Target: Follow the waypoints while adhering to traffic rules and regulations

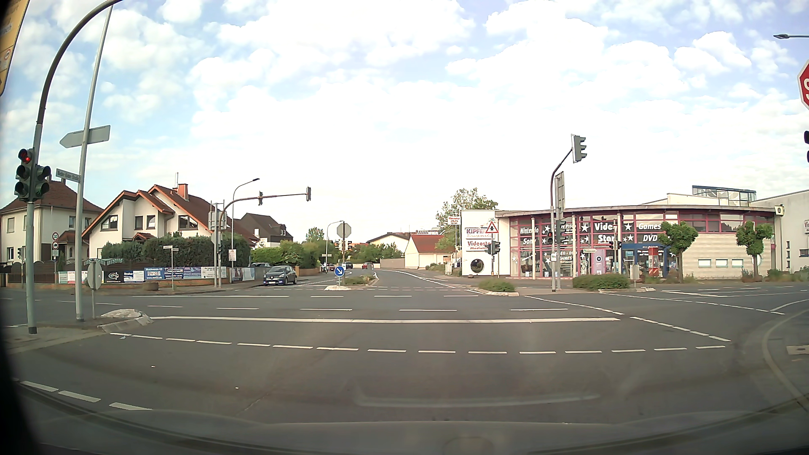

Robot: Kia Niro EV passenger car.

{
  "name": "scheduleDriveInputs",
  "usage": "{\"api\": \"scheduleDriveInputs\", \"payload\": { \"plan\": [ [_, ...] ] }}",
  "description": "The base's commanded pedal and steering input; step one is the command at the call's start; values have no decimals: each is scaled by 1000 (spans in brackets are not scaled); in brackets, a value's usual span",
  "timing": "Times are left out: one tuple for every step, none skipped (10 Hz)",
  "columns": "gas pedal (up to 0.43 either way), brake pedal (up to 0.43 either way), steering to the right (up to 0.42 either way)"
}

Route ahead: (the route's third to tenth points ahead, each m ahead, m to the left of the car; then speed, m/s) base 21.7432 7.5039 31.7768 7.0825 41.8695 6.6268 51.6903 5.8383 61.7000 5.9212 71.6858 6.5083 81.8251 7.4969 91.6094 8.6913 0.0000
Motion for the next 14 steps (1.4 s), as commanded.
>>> {"api": "scheduleDriveInputs", "payload": {
  "plan": [
    [0,268,0],
    [0,268,0],
    [0,268,0],
    [0,268,0],
    [0,268,0],
    [0,268,0],
    [0,268,0],
    [0,268,0],
    [0,268,0],
    [0,268,0],
    [0,268,0],
    [0,268,0],
    [0,268,0],
    [0,268,0]
  ]
}}
